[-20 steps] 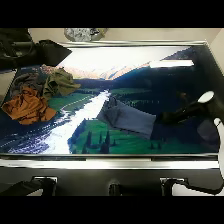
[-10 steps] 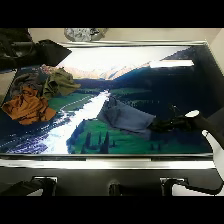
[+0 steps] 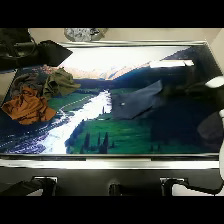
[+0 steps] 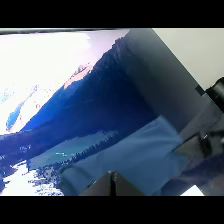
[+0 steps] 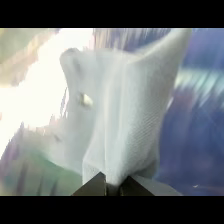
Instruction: Fold the shirts.
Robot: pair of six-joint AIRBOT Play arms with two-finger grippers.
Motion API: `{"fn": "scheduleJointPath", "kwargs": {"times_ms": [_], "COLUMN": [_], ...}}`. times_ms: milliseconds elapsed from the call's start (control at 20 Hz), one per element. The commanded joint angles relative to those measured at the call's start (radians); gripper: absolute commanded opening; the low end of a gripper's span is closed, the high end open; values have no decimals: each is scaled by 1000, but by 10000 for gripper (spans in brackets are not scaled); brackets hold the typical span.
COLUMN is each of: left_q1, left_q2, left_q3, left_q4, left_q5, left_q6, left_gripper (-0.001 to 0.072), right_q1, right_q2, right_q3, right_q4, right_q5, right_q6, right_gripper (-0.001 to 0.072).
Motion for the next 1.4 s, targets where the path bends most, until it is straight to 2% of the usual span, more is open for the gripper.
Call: {"fn": "scheduleJointPath", "kwargs": {"times_ms": [0, 450, 700, 950, 1150, 1350], "left_q1": [1, 1, 1, 1, 1, 1], "left_q2": [-3, -3, -3, -3, -3, -3], "left_q3": [0, 0, 0, 0, 0, 0], "left_q4": [0, 0, 0, 0, 0, 0], "left_q5": [0, -1, -51, -74, -79, -79], "left_q6": [0, 0, 0, 0, 0, 0], "left_gripper": [23, 22, 22, 22, 22, 22], "right_q1": [-128, -626, -801, -861, -861, -861], "right_q2": [-4, -49, -50, -40, 30, 57], "right_q3": [217, 223, 219, 64, -208, -305], "right_q4": [-85, -144, -390, -686, -675, -747], "right_q5": [71, 93, 197, 330, 226, 211], "right_q6": [80, 87, 140, 172, 191, 190], "right_gripper": [37, 38, 38, 39, 39, 40]}}
